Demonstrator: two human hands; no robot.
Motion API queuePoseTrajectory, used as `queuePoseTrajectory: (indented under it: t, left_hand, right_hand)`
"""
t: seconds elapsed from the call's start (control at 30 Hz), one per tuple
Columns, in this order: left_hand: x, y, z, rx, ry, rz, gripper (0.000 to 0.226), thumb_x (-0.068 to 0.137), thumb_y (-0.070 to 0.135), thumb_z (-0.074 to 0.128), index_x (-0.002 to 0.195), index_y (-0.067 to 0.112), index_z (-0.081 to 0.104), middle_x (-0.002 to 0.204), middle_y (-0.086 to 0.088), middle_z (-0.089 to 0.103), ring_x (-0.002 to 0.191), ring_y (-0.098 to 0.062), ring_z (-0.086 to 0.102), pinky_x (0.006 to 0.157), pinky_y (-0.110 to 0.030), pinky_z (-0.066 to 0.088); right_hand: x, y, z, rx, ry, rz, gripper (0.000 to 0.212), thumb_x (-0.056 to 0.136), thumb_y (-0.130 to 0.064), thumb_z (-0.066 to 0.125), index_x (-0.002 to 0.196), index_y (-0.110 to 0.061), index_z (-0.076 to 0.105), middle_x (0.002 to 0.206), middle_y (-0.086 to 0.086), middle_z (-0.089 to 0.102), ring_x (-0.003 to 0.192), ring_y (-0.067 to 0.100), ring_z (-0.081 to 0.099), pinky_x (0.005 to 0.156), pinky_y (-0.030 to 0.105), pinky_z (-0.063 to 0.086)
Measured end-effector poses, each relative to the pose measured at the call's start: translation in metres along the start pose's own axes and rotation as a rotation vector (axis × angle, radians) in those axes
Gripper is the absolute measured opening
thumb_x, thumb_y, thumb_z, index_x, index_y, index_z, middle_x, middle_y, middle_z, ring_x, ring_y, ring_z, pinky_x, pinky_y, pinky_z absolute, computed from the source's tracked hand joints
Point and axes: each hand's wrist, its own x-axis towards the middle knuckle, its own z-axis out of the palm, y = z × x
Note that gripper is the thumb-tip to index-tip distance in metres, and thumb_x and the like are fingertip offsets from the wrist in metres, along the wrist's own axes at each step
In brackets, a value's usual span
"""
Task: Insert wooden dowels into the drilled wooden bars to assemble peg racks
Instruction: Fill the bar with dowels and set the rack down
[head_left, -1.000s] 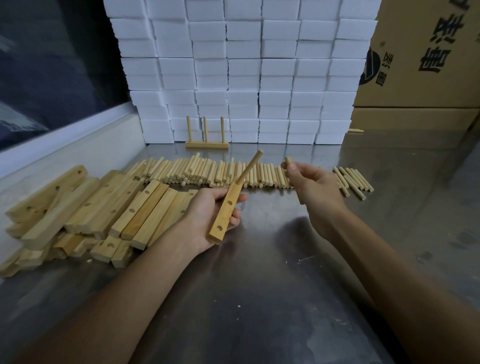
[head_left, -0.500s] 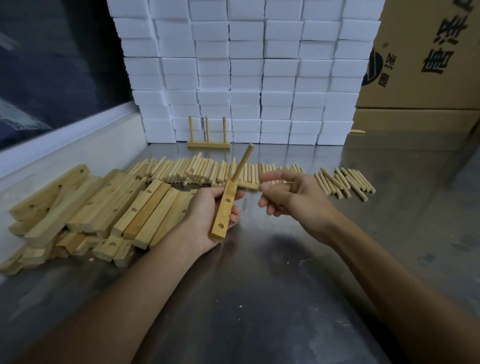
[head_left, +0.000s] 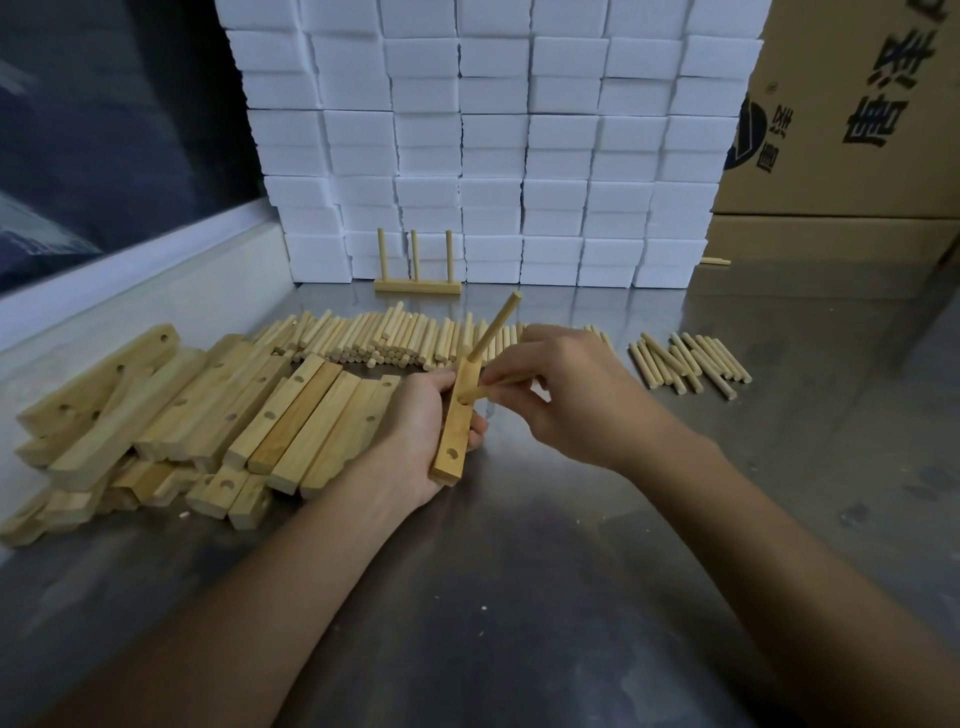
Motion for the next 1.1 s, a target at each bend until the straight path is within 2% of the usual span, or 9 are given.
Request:
queuePoseTrajectory:
  t: [0.07, 0.13, 0.27, 0.47, 0.53, 0.6, 0.7, 0.97, 1.1]
  left_hand:
    - [0.0, 0.0, 0.0, -0.018, 0.019, 0.004, 0.029, 0.102, 0.015, 0.04, 0.093, 0.009, 0.066, 0.051, -0.001, 0.054, 0.04, -0.014, 0.047, 0.036, -0.021, 0.037]
    - [0.0, 0.0, 0.0, -0.028, 0.035, 0.01, 0.031, 0.102, 0.013, 0.039, 0.087, 0.009, 0.065, 0.05, -0.001, 0.053, 0.039, -0.014, 0.046, 0.036, -0.022, 0.036]
    - [0.001, -0.001, 0.001, -0.002, 0.06, 0.036, 0.033, 0.102, 0.012, 0.038, 0.087, 0.011, 0.067, 0.047, -0.001, 0.053, 0.037, -0.015, 0.044, 0.038, -0.024, 0.035]
    - [0.001, -0.003, 0.004, -0.002, 0.07, 0.055, 0.033, 0.102, 0.01, 0.038, 0.106, 0.009, 0.071, 0.05, 0.0, 0.057, 0.034, -0.013, 0.042, 0.035, -0.021, 0.034]
    - [0.001, -0.003, 0.004, -0.006, 0.074, 0.058, 0.034, 0.102, 0.009, 0.037, 0.108, 0.009, 0.07, 0.049, 0.001, 0.057, 0.034, -0.013, 0.042, 0.035, -0.02, 0.034]
    - [0.001, -0.003, 0.003, -0.004, 0.07, 0.06, 0.035, 0.102, 0.008, 0.035, 0.109, 0.008, 0.069, 0.049, 0.001, 0.055, 0.034, -0.013, 0.042, 0.035, -0.02, 0.034]
    - [0.001, -0.002, 0.002, -0.008, 0.059, 0.046, 0.034, 0.102, 0.008, 0.035, 0.101, 0.01, 0.069, 0.049, 0.001, 0.055, 0.034, -0.013, 0.042, 0.036, -0.021, 0.034]
    - [0.001, 0.0, 0.001, -0.045, 0.049, 0.019, 0.032, 0.101, 0.008, 0.036, 0.09, 0.008, 0.066, 0.047, -0.001, 0.056, 0.033, -0.013, 0.041, 0.034, -0.022, 0.033]
    - [0.001, 0.0, 0.001, -0.01, 0.042, 0.026, 0.032, 0.101, 0.008, 0.034, 0.099, 0.008, 0.067, 0.048, -0.001, 0.056, 0.034, -0.014, 0.041, 0.034, -0.021, 0.032]
  right_hand:
    - [0.004, -0.005, 0.0, -0.063, -0.008, -0.032, 0.014, 0.093, -0.016, 0.066, 0.101, -0.017, 0.078, 0.092, 0.0, 0.065, 0.078, 0.015, 0.056, 0.068, 0.033, 0.05]
    - [0.007, -0.008, -0.002, -0.081, -0.01, -0.066, 0.014, 0.093, -0.016, 0.066, 0.101, -0.016, 0.078, 0.092, 0.0, 0.065, 0.08, 0.017, 0.059, 0.068, 0.037, 0.051]
    - [0.014, -0.005, -0.009, -0.107, -0.091, -0.126, 0.013, 0.094, -0.017, 0.066, 0.098, -0.012, 0.077, 0.094, 0.002, 0.067, 0.085, 0.02, 0.063, 0.071, 0.039, 0.052]
    - [0.015, -0.003, -0.011, -0.201, -0.169, -0.188, 0.021, 0.099, -0.019, 0.058, 0.098, -0.005, 0.073, 0.094, 0.007, 0.067, 0.084, 0.024, 0.063, 0.072, 0.038, 0.052]
    - [0.016, -0.005, -0.008, -0.226, -0.155, -0.169, 0.028, 0.101, -0.023, 0.054, 0.088, -0.003, 0.07, 0.085, 0.006, 0.064, 0.075, 0.024, 0.06, 0.066, 0.037, 0.049]
    - [0.017, -0.007, -0.005, -0.235, -0.127, -0.111, 0.034, 0.102, -0.028, 0.053, 0.072, -0.011, 0.055, 0.07, 0.0, 0.052, 0.063, 0.022, 0.049, 0.059, 0.035, 0.041]
    - [0.019, -0.01, -0.002, -0.229, -0.148, -0.074, 0.036, 0.1, -0.031, 0.055, 0.068, -0.016, 0.046, 0.064, -0.002, 0.042, 0.057, 0.02, 0.041, 0.058, 0.034, 0.039]
    - [0.011, -0.007, -0.004, -0.157, -0.182, -0.133, 0.032, 0.101, -0.03, 0.055, 0.089, -0.005, 0.073, 0.08, 0.005, 0.063, 0.072, 0.022, 0.057, 0.069, 0.039, 0.048]
    - [0.012, -0.007, -0.007, -0.18, -0.194, -0.14, 0.031, 0.1, -0.029, 0.057, 0.087, -0.006, 0.073, 0.076, 0.0, 0.056, 0.069, 0.019, 0.052, 0.064, 0.034, 0.043]
